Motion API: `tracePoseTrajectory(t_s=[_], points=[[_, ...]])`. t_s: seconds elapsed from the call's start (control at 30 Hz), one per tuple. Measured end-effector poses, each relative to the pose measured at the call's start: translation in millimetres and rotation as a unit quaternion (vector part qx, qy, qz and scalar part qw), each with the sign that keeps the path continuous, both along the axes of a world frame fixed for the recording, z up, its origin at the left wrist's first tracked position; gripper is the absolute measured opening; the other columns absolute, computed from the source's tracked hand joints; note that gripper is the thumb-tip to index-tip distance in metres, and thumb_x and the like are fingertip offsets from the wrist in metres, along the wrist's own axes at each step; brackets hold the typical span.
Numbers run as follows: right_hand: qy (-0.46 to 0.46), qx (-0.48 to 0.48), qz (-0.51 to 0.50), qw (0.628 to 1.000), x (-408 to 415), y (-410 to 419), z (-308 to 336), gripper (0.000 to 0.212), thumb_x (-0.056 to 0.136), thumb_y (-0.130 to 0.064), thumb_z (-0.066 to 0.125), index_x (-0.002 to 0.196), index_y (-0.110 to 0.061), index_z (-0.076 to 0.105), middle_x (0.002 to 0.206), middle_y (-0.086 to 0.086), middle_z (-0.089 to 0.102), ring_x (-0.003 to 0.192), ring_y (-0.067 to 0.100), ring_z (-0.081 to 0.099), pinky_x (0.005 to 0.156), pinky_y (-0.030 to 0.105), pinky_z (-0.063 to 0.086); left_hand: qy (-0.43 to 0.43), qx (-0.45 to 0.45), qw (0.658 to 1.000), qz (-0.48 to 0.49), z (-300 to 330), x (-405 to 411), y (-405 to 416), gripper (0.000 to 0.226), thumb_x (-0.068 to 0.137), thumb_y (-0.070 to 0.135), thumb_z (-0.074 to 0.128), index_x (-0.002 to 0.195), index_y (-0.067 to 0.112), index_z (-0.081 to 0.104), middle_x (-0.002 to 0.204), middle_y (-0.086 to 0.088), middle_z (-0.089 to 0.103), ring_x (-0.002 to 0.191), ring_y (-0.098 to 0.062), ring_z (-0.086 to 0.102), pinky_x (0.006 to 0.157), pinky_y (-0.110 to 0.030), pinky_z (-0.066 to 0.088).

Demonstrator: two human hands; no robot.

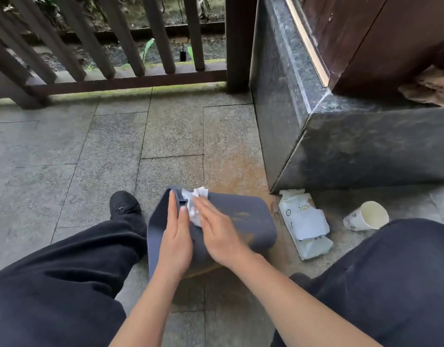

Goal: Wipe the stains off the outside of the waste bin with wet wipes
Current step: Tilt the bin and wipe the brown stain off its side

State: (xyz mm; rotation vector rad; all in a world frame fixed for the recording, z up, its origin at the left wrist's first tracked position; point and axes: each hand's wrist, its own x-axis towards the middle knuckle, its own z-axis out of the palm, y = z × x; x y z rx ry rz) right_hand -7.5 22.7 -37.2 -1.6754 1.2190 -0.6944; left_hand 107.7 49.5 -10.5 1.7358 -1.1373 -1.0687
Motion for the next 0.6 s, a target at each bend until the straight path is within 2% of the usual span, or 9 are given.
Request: tracePoseTrajectory(t_s=[0.07, 0.13, 0.23, 0.33, 0.47, 0.53, 0.6], points=[[0.003, -0.042, 0.022, 0.999, 10, 3, 2, 0.050, 0.102, -0.014, 0.032, 0.151, -0.012, 0.035, 0.159, -0.004, 0.029, 0.147, -0.004, 0.015, 0.122, 0.023, 0.013, -0.003, -0.008, 1.000, -0.008, 3, 0, 0, 0.054, 0.107, 0.035, 0.028, 0.158, 0.024, 0.015, 0.152, 0.025, 0.016, 0.119, 0.038, 0.015, 0.090, 0.010, 0.015], [0.041, -0.078, 0.037, 0.995, 6, 2, -3, 0.052, 0.101, -0.015, 0.030, 0.154, -0.019, 0.031, 0.161, -0.009, 0.024, 0.147, -0.007, 0.010, 0.123, 0.026, 0.007, 0.012, -0.013, 1.000, -0.009, 4, 0, 0, 0.051, 0.108, 0.026, 0.029, 0.157, 0.020, 0.015, 0.152, 0.022, 0.017, 0.118, 0.038, 0.017, 0.090, 0.010, 0.017], [0.107, -0.096, 0.035, 0.989, -13, -5, -13, 0.057, 0.100, -0.015, 0.030, 0.155, -0.026, 0.027, 0.162, -0.012, 0.022, 0.146, -0.008, 0.007, 0.123, 0.033, 0.002, 0.001, -0.012, 1.000, -0.015, 5, 0, -3, 0.052, 0.109, 0.021, 0.032, 0.157, 0.024, 0.012, 0.152, 0.027, 0.013, 0.122, 0.037, 0.013, 0.095, 0.008, 0.013], [0.169, -0.026, -0.022, 0.985, -37, -16, -28, 0.055, 0.102, -0.014, 0.028, 0.156, -0.026, 0.025, 0.162, -0.013, 0.020, 0.149, -0.001, 0.011, 0.123, 0.046, 0.003, -0.012, -0.021, 1.000, -0.009, 2, 1, -5, 0.054, 0.108, 0.019, 0.033, 0.156, 0.028, 0.012, 0.143, 0.042, 0.013, 0.123, 0.036, 0.012, 0.095, 0.008, 0.011], [0.246, 0.096, -0.183, 0.947, -71, -20, -47, 0.059, 0.100, -0.008, 0.033, 0.153, -0.033, 0.029, 0.156, -0.009, 0.036, 0.147, 0.014, 0.026, 0.121, 0.055, 0.006, -0.031, -0.016, 0.999, -0.024, -1, 1, -3, 0.052, 0.108, 0.027, 0.034, 0.156, 0.038, 0.016, 0.137, 0.058, 0.014, 0.127, 0.033, 0.012, 0.094, 0.009, 0.010], [0.258, 0.123, -0.234, 0.929, -79, -18, -53, 0.059, 0.100, -0.005, 0.036, 0.152, -0.031, 0.031, 0.157, -0.005, 0.034, 0.148, 0.018, 0.024, 0.121, 0.053, 0.011, -0.038, -0.022, 0.998, -0.036, -2, 1, -2, 0.052, 0.108, 0.030, 0.035, 0.156, 0.039, 0.019, 0.140, 0.056, 0.016, 0.129, 0.030, 0.013, 0.094, 0.009, 0.011], [0.234, 0.142, -0.249, 0.929, -79, -15, -55, 0.059, 0.099, -0.003, 0.034, 0.154, -0.025, 0.030, 0.162, -0.002, 0.025, 0.150, 0.021, 0.020, 0.121, 0.043, 0.019, -0.042, -0.030, 0.998, -0.046, -1, 1, -3, 0.052, 0.106, 0.033, 0.035, 0.155, 0.040, 0.021, 0.141, 0.054, 0.018, 0.130, 0.030, 0.015, 0.093, 0.009, 0.011]])
